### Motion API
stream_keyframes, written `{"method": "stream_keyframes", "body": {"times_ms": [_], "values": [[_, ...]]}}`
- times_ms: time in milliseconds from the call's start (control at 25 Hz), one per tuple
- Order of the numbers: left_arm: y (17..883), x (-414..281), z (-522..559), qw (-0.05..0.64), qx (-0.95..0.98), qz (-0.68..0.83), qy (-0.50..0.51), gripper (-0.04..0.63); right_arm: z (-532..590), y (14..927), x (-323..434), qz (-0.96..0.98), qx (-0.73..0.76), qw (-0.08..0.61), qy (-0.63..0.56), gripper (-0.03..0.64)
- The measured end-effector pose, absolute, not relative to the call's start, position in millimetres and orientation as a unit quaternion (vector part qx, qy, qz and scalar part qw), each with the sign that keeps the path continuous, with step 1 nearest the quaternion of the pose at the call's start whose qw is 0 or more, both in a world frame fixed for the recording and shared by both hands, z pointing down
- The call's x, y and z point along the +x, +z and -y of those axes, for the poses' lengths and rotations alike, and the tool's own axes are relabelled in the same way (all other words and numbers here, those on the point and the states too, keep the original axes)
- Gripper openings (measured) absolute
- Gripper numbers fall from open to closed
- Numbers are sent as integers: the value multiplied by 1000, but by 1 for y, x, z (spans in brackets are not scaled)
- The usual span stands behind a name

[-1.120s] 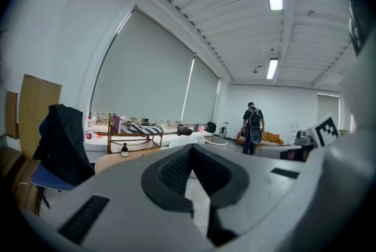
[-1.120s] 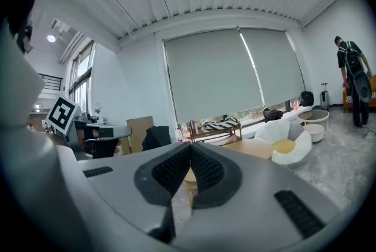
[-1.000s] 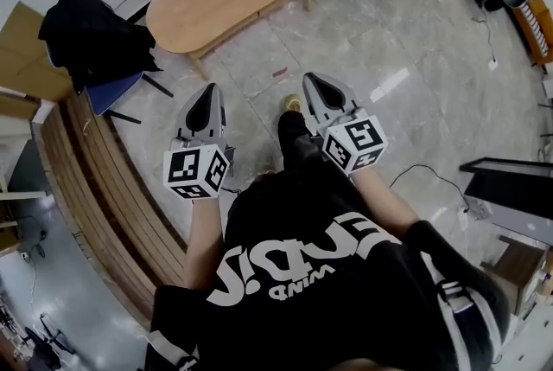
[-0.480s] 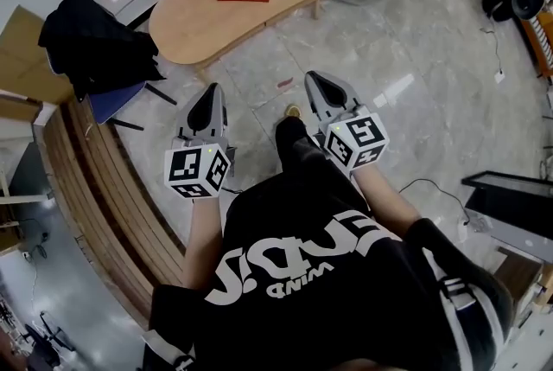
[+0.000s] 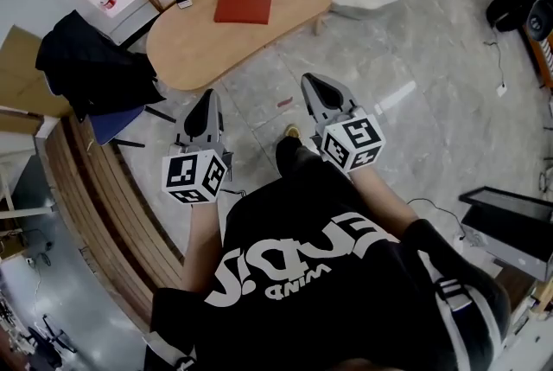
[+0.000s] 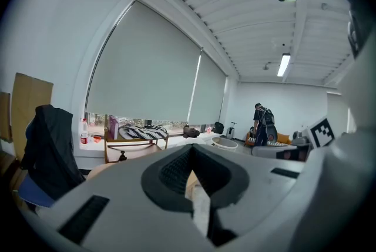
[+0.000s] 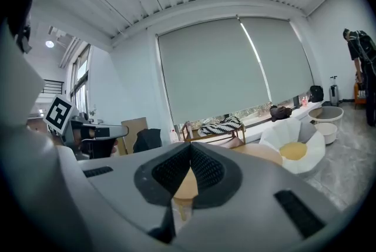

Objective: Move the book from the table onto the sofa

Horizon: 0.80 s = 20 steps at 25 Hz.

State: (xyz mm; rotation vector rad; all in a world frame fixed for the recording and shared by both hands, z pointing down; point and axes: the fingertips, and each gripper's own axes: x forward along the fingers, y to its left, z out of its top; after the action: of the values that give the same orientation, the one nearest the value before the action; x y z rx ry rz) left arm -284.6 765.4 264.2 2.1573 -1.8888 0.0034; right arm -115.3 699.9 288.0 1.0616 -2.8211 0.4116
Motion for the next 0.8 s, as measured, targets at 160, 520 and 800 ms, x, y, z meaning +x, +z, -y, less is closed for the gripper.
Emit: {"method": "stream_keyframes", "body": {"times_ms": [160,520,800], "values": [[256,-286,-726,133,740,659,-1,8,-658,283,-117,929,342,51,135,2],[254,-281,-649,130,722,680,-3,8,-576,278,-108,937,319,43,133,2],[257,-286,-627,135,707,694,6,8,-546,285,-115,940,305,43,145,2]]}}
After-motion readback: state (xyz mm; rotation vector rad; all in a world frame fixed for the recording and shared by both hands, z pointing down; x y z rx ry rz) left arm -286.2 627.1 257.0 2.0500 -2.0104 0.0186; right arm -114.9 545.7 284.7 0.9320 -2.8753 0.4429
